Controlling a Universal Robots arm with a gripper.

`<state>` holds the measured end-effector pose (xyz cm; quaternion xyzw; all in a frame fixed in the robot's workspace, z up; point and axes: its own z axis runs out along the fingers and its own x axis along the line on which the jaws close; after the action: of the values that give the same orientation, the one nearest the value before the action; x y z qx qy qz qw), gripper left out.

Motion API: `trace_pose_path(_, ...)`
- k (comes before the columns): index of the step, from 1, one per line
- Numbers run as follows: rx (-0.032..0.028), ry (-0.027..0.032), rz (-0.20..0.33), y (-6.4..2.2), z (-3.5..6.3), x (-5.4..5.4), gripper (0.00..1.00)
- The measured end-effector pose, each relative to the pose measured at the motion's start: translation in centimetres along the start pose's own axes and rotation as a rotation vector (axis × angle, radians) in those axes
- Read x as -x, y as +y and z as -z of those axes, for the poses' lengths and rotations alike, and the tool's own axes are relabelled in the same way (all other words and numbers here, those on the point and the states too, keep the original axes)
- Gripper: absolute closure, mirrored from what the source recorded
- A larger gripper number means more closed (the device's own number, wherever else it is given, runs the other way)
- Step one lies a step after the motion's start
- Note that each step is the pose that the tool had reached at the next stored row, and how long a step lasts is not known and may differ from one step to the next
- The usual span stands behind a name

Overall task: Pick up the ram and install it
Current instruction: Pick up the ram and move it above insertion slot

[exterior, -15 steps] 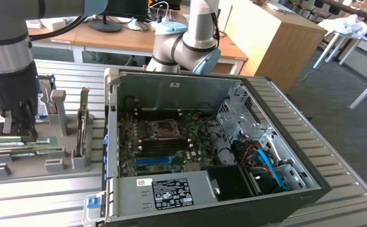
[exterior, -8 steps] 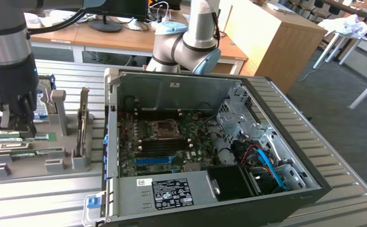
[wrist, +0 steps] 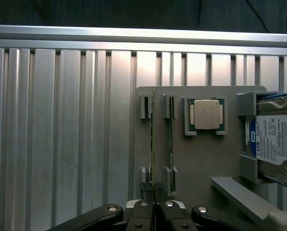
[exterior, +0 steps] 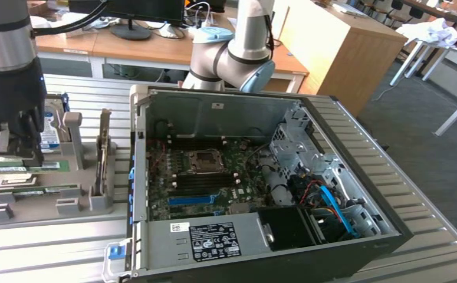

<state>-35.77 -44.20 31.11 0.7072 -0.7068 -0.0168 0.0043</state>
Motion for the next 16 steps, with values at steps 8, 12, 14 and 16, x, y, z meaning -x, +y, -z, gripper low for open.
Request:
trace_pose_path(8,0.0001,0.0001,0.0,-0.01,1.16,0.0,0.88)
trace_pose_path(12,0.0,0.0,0.0,-0.01,1.74,0.0,0.88)
trace_pose_path(14,0.0,0.0,0.0,-0.01,2.02,0.0,0.88)
trace_pose_path(16,0.0,0.0,0.0,-0.01,2.31,0.0,0.88)
